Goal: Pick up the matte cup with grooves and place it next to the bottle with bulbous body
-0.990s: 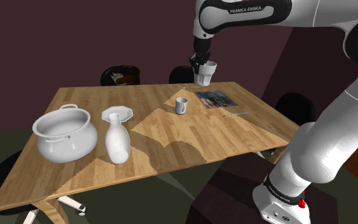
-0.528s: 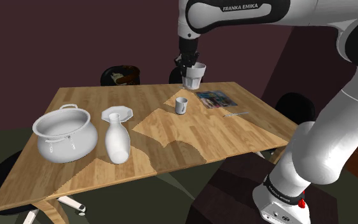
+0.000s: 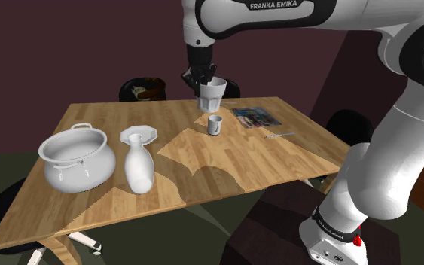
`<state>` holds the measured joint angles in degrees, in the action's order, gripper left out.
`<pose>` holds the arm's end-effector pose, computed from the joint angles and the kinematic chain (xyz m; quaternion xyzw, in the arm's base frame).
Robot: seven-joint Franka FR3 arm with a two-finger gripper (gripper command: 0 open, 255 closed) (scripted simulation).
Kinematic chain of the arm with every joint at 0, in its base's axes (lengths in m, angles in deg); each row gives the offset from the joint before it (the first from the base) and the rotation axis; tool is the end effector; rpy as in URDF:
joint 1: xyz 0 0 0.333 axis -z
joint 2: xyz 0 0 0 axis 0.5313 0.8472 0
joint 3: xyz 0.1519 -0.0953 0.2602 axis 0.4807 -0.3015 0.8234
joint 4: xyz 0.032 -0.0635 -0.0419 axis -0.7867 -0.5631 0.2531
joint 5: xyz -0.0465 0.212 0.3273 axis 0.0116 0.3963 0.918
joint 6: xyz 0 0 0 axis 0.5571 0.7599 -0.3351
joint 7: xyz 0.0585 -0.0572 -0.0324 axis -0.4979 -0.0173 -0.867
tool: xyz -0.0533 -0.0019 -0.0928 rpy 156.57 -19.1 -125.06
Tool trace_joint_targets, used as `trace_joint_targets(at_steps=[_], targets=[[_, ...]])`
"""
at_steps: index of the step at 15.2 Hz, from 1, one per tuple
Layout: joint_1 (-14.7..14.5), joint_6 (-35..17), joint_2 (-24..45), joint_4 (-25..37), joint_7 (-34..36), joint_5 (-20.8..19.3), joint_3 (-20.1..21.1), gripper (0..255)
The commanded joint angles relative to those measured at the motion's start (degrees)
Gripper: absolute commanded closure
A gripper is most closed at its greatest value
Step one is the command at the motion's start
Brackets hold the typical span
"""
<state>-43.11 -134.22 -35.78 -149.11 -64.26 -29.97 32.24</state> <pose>0.5383 0.1424 0.5756 0.9932 -0.0528 0.0394 0.0964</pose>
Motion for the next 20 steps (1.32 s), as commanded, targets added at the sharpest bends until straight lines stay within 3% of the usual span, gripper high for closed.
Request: trace_joint_targets(at_steps=[1, 8, 20], targets=[[-1.17, 0.84, 1.62, 1.95, 2.40, -0.16, 1.23, 255], [-5.86, 5.05, 9.46, 12.12, 10.32, -1.45, 5.16, 255], [-5.52, -4.15, 8.97, 2.30, 11.98, -1.64, 4.96, 255]])
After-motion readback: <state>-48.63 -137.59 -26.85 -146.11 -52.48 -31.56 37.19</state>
